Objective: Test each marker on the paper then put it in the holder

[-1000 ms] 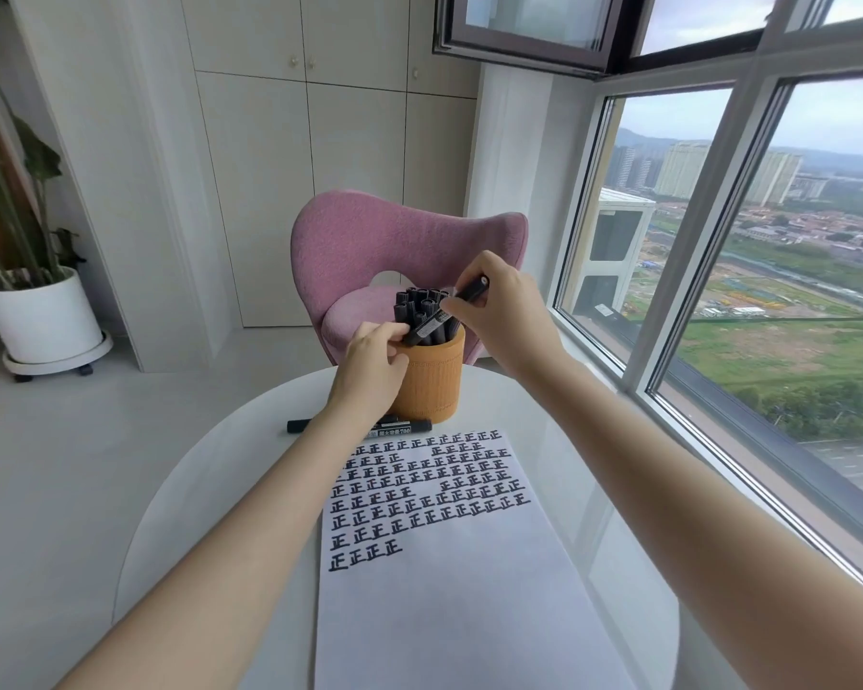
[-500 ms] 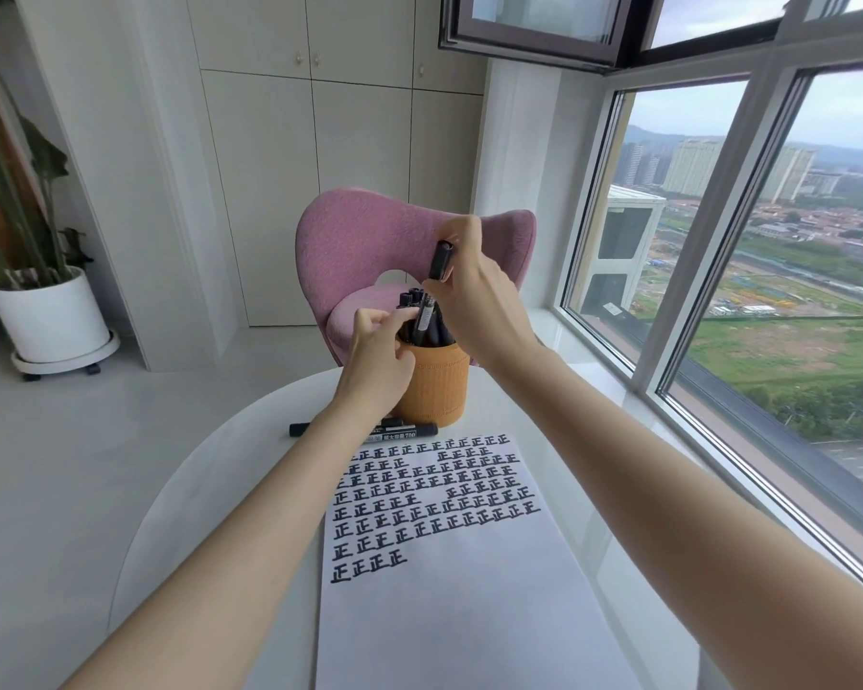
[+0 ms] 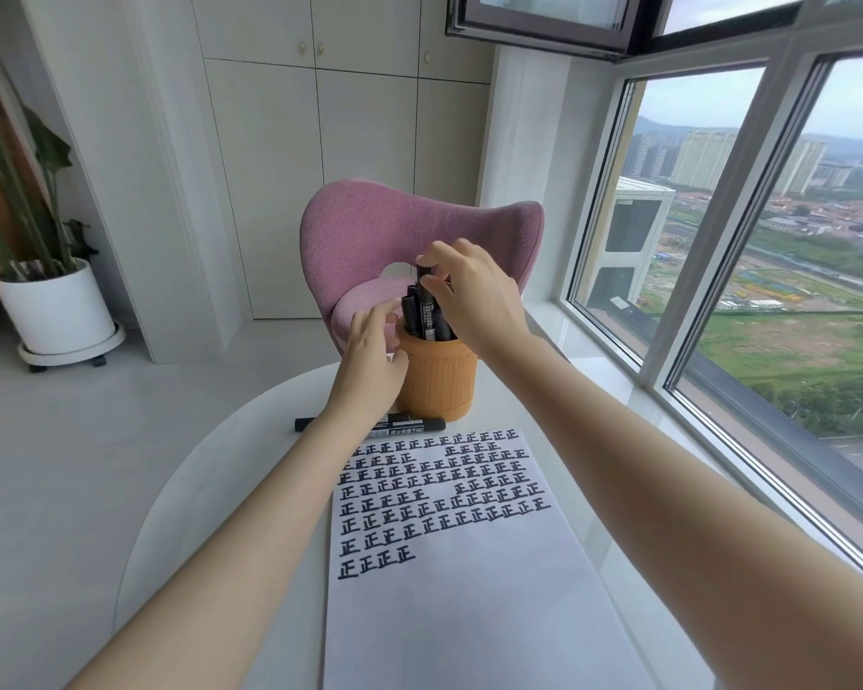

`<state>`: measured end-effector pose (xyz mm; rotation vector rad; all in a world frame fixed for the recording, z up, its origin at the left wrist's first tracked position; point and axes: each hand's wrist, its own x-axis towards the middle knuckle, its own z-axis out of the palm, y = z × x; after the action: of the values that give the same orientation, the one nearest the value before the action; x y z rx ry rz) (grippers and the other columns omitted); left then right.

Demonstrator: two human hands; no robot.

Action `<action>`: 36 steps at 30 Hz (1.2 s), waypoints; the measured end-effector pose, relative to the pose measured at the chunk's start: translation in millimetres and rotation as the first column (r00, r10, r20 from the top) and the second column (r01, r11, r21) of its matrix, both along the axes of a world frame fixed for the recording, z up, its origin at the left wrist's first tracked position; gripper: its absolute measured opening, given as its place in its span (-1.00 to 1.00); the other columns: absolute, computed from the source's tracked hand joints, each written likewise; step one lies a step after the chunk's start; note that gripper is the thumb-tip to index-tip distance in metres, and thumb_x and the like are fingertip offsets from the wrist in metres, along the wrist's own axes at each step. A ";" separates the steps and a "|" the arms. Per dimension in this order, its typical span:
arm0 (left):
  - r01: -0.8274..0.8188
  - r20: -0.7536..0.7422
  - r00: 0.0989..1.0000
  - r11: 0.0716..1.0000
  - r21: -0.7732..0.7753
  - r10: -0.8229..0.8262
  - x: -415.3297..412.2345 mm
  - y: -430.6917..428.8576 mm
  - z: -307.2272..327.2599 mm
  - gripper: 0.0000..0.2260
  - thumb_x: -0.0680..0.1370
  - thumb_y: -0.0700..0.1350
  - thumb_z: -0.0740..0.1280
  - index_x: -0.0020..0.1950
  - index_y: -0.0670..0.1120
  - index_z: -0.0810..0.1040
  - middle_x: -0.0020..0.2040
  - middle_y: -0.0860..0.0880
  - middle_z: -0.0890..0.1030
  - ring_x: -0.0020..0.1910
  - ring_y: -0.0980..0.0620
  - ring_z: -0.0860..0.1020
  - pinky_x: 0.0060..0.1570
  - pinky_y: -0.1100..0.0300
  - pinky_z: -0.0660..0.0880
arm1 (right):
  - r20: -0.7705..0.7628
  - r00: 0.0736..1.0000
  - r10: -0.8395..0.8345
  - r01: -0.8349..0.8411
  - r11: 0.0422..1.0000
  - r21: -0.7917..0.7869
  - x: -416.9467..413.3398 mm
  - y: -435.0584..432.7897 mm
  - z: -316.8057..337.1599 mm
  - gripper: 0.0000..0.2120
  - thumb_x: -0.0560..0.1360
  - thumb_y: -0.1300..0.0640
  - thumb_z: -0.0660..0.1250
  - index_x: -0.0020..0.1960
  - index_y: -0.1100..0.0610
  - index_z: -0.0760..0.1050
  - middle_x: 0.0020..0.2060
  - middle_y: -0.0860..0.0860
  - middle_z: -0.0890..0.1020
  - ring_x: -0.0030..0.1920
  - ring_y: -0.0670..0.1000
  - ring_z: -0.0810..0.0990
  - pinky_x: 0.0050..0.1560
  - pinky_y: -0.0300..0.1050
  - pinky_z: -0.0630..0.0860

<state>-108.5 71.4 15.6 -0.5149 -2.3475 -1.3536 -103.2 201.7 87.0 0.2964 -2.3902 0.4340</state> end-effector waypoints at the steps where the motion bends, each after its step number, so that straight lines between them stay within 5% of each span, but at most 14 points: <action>1: 0.008 0.003 1.000 1.000 0.009 -0.008 -0.3 -0.4 -0.5 -0.53 0.51 -0.38 0.22 0.39 -0.10 0.32 0.25 -0.15 0.38 0.15 -0.11 0.48 0.18 0.04 0.44 | -0.005 1.000 0.006 -0.006 1.000 -0.009 -0.4 0.9 -0.9 -0.78 0.58 0.10 0.24 0.19 0.10 0.52 0.04 0.06 0.51 0.15 0.04 0.44 -0.18 -0.05 0.45; 10: -0.002 0.032 0.999 1.000 -0.004 0.002 -1.3 0.1 -1.4 -0.53 0.51 -0.35 0.22 0.40 -0.07 0.33 0.24 -0.13 0.41 0.16 -0.06 0.48 0.14 0.12 0.43 | 0.036 0.990 0.139 -0.138 0.990 -0.033 -5.2 8.4 2.0 -0.86 0.54 0.17 0.30 0.08 0.16 0.52 -0.09 -0.02 0.55 -0.02 -0.01 0.38 -0.07 0.04 0.49; 15: -0.034 0.044 0.999 0.999 0.027 0.032 -5.7 6.5 6.0 -0.59 0.52 -0.30 0.24 0.37 -0.11 0.39 0.25 -0.15 0.45 0.23 -0.12 0.44 0.29 -0.03 0.37 | 0.095 0.981 0.170 -0.163 0.984 -0.073 -4.8 8.9 1.7 -0.85 0.54 0.21 0.28 0.11 0.18 0.50 -0.16 -0.10 0.53 -0.03 -0.01 0.42 -0.04 0.15 0.51; 18: -0.032 0.137 0.991 0.985 0.170 0.009 -5.2 12.2 12.1 -0.63 0.54 -0.33 0.21 0.34 -0.14 0.40 0.29 -0.11 0.47 0.24 -0.03 0.46 0.25 0.16 0.37 | 0.140 0.970 0.200 -0.182 0.974 -0.136 -4.2 8.6 3.7 -0.85 0.52 0.23 0.29 0.09 0.19 0.50 -0.10 0.01 0.61 -0.04 0.06 0.54 0.01 0.17 0.51; 22: -0.110 0.106 0.991 0.948 0.298 0.082 -6.0 17.7 19.9 -0.79 0.54 -0.31 0.27 0.17 -0.20 0.48 0.12 -0.08 0.58 0.04 0.06 0.52 0.05 0.26 0.42 | 0.142 0.972 0.187 -0.150 0.961 -0.232 -2.6 10.9 2.3 -0.86 0.51 0.22 0.28 0.06 0.14 0.51 -0.07 0.01 0.64 -0.04 0.03 0.56 0.04 0.15 0.52; 26: -0.125 0.046 0.992 0.919 0.373 0.117 -12.7 19.5 24.3 -0.88 0.49 -0.31 0.34 0.01 -0.19 0.58 -0.07 -0.03 0.62 -0.12 0.11 0.54 -0.05 0.12 0.56 | 0.113 0.979 0.171 -0.143 0.965 -0.219 -2.2 15.7 -0.8 -0.86 0.52 0.20 0.28 0.07 0.11 0.53 -0.12 -0.05 0.62 -0.03 0.01 0.54 0.05 0.12 0.51; 32: -0.139 -0.005 0.988 0.921 0.364 0.151 -14.9 18.5 20.0 -0.86 0.49 -0.30 0.36 0.04 -0.21 0.57 -0.05 -0.01 0.61 -0.10 0.10 0.55 -0.14 0.54 0.44 | 0.115 0.966 0.233 -0.220 0.969 -0.112 -3.6 19.1 -13.5 -0.85 0.54 0.21 0.30 0.09 0.19 0.52 -0.10 -0.02 0.58 0.11 0.05 0.40 0.08 0.06 0.44; 36: -0.113 0.003 0.993 0.927 0.358 0.119 -12.4 18.3 18.1 -0.84 0.49 -0.31 0.35 0.06 -0.20 0.58 -0.06 0.00 0.62 -0.11 0.13 0.56 -0.15 0.57 0.42 | 0.102 0.974 0.203 -0.201 0.979 -0.026 -4.9 25.0 -24.5 -0.85 0.52 0.21 0.34 0.08 0.20 0.55 -0.01 0.11 0.53 0.13 0.12 0.34 0.19 -0.01 0.33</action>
<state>-120.9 89.7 33.8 -0.2720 -2.0121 -1.6605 -108.1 226.7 62.5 0.5246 -2.4666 0.5739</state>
